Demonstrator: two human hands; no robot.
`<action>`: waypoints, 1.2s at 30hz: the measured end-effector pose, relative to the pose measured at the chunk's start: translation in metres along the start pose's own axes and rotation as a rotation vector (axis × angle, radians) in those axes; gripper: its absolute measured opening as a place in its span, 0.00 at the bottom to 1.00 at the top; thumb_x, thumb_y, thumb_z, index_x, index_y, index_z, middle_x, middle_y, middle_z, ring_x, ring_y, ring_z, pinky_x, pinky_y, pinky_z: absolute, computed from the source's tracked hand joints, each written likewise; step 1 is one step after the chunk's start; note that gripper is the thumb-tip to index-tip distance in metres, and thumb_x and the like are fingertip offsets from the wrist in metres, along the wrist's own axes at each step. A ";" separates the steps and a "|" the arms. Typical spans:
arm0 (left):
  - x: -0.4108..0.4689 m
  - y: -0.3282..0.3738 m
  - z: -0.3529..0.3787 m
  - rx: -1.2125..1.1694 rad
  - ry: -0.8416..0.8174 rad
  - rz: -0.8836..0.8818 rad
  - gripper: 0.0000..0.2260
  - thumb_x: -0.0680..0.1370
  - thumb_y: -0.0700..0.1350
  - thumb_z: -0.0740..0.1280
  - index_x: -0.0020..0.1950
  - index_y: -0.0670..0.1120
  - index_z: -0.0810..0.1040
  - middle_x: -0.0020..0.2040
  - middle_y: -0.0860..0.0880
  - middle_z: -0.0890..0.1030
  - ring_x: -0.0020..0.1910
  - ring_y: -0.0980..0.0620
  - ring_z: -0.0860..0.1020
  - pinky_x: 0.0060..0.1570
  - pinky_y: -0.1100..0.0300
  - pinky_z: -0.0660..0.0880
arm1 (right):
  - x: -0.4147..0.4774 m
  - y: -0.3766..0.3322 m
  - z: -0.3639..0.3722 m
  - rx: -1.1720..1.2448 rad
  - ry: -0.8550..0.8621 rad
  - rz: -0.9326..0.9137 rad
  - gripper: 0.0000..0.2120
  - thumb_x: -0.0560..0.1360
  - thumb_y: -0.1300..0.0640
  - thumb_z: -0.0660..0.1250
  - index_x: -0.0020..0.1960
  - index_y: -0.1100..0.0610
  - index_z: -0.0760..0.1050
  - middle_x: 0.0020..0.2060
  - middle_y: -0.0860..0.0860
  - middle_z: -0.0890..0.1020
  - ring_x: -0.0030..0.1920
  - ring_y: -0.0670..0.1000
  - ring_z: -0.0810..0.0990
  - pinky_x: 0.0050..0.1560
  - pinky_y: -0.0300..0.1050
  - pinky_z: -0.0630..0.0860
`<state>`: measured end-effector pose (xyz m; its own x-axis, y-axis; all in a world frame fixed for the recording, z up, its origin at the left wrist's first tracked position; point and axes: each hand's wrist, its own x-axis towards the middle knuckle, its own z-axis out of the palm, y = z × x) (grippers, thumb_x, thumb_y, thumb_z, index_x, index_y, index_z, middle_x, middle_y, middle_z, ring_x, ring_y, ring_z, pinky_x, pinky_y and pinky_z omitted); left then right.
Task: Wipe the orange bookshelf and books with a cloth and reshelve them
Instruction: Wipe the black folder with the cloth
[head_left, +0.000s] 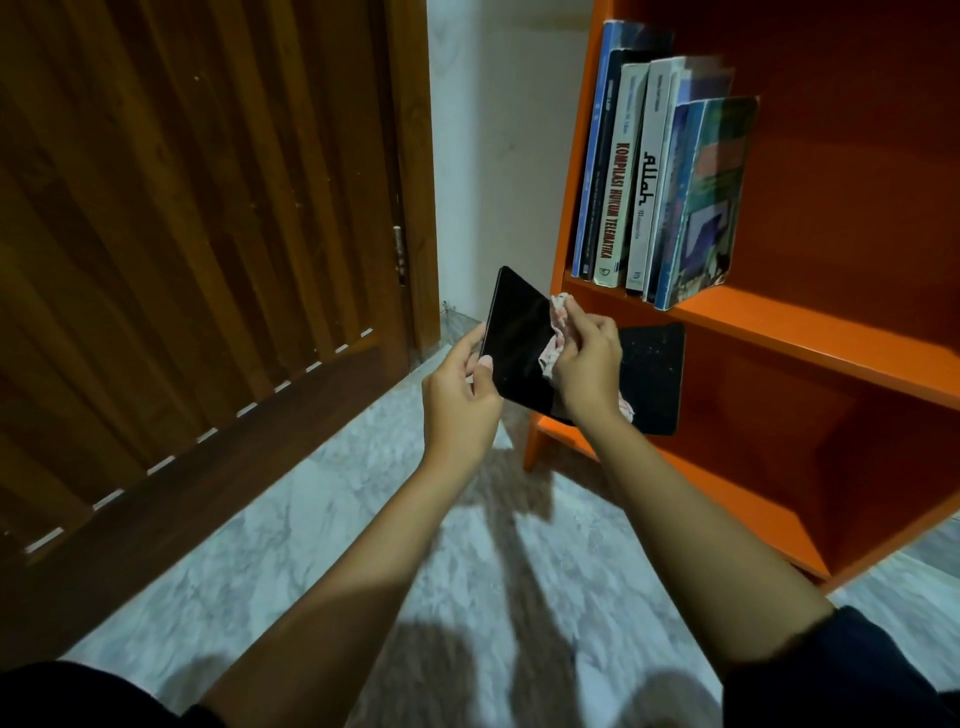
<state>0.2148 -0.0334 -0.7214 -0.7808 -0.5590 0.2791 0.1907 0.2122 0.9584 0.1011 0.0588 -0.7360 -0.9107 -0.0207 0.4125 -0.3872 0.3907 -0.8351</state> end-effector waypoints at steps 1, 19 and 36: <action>0.000 -0.001 0.001 0.023 0.019 -0.002 0.17 0.80 0.37 0.59 0.67 0.47 0.72 0.63 0.47 0.77 0.62 0.49 0.76 0.56 0.46 0.78 | 0.002 -0.003 -0.005 -0.004 0.000 -0.010 0.23 0.77 0.71 0.58 0.68 0.55 0.71 0.55 0.56 0.72 0.58 0.56 0.72 0.62 0.45 0.70; -0.007 -0.011 -0.016 -0.147 0.142 -0.075 0.15 0.80 0.37 0.60 0.64 0.51 0.74 0.62 0.45 0.78 0.61 0.49 0.77 0.50 0.54 0.80 | -0.024 0.016 -0.058 0.009 0.085 0.195 0.22 0.81 0.53 0.56 0.74 0.49 0.61 0.64 0.55 0.70 0.61 0.52 0.69 0.60 0.48 0.68; 0.018 -0.005 -0.043 0.064 -0.488 -0.223 0.23 0.79 0.39 0.63 0.71 0.55 0.64 0.53 0.50 0.80 0.43 0.59 0.82 0.37 0.64 0.78 | -0.020 0.040 -0.098 -0.125 -0.121 0.208 0.28 0.74 0.64 0.67 0.66 0.37 0.70 0.67 0.47 0.74 0.60 0.52 0.74 0.51 0.40 0.68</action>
<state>0.2255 -0.0790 -0.7183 -0.9868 -0.1620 -0.0051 -0.0360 0.1881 0.9815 0.1182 0.1646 -0.7421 -0.9823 -0.0350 0.1838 -0.1758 0.5085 -0.8429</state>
